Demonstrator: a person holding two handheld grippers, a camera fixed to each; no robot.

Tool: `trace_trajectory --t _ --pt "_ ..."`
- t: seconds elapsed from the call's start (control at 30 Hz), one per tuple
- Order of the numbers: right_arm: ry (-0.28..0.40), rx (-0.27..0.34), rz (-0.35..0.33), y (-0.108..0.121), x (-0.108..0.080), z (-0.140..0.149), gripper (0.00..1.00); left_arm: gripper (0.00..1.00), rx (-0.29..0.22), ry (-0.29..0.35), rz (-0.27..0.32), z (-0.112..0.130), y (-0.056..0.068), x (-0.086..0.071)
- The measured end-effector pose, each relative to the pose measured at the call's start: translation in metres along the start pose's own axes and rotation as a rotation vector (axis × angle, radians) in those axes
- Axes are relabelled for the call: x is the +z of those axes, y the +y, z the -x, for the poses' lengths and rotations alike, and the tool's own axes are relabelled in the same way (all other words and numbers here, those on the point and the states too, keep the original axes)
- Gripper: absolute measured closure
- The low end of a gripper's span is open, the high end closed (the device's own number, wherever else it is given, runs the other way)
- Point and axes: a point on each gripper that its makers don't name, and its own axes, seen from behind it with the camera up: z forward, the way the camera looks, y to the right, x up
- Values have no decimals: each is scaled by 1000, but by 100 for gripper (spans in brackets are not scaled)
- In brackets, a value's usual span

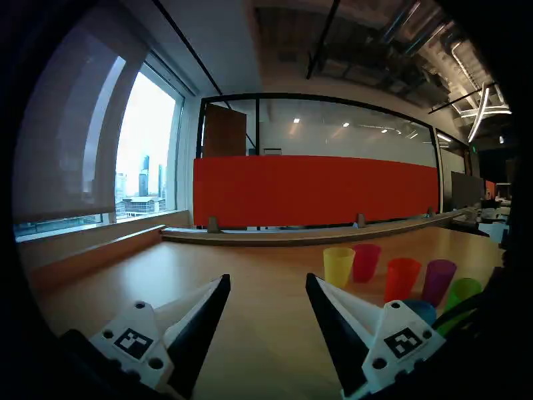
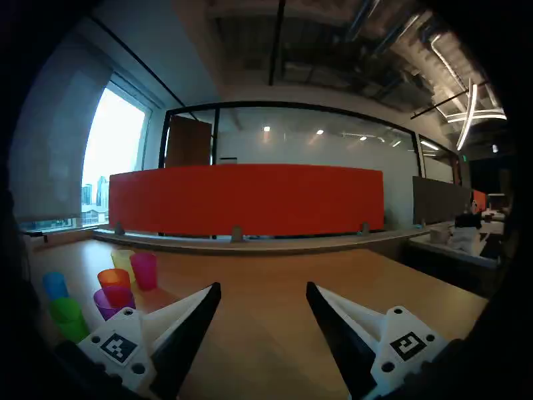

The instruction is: Pour water

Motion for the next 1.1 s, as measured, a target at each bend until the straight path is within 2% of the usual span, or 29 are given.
trace_trajectory --t 1.1 --pt "0 1 0 0 0 1 1 16 0 -1 0 -3 0 0"
